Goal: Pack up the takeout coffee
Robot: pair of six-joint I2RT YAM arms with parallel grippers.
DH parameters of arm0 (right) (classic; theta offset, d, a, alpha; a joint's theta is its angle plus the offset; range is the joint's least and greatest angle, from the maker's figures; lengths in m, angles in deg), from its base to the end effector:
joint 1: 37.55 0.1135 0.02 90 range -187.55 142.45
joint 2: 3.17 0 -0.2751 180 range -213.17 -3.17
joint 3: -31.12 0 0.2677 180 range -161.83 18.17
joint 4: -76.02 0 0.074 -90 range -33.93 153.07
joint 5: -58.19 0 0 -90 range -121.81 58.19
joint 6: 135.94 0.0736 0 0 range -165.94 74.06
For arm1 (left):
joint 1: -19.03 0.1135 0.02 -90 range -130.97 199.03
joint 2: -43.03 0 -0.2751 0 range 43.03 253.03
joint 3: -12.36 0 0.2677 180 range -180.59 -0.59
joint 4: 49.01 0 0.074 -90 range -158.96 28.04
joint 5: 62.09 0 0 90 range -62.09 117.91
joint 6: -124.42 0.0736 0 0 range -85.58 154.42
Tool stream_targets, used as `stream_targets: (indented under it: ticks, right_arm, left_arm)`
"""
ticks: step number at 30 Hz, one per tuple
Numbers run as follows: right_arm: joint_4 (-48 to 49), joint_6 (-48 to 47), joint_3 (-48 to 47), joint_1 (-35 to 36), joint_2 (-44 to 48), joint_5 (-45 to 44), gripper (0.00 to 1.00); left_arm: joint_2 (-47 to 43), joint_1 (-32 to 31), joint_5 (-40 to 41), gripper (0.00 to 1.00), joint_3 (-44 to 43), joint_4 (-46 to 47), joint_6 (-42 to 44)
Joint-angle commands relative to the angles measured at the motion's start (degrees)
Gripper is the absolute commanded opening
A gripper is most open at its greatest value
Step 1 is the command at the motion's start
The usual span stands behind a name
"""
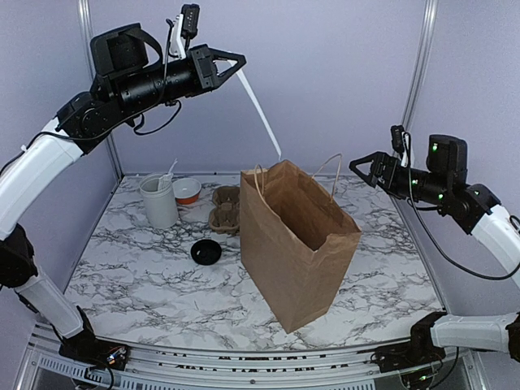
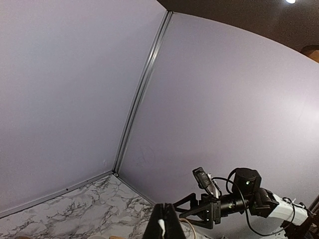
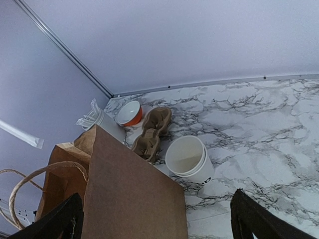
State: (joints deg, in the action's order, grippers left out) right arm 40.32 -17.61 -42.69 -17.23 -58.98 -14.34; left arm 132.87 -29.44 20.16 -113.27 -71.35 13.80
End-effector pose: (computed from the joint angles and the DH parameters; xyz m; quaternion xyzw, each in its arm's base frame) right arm 0.2337 0.1101 0.3799 -0.0336 0.8024 0.3519 0.4808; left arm 0.2440 -0.2905 0.5793 0.2002 0.5871 -0.4786 0.6214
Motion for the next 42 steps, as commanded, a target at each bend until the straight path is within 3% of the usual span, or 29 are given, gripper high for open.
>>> stream_targets:
  ticks: [1, 36, 42]
  right_arm:
    - [1.2, 0.2, 0.4, -0.5, 1.1, -0.7, 1.0]
    - [1.8, 0.8, 1.3, -0.5, 0.2, -0.3, 1.0]
    - [2.0, 1.0, 1.8, -0.5, 0.5, -0.3, 1.0]
  left_arm:
    - [0.9, -2.8, -1.4, 0.0, -0.8, 2.9, 0.4]
    - [6.7, -6.4, 9.3, 0.0, 9.2, -4.3, 8.7]
    - [6.9, -6.4, 9.7, 0.12, 9.3, -4.7, 8.8]
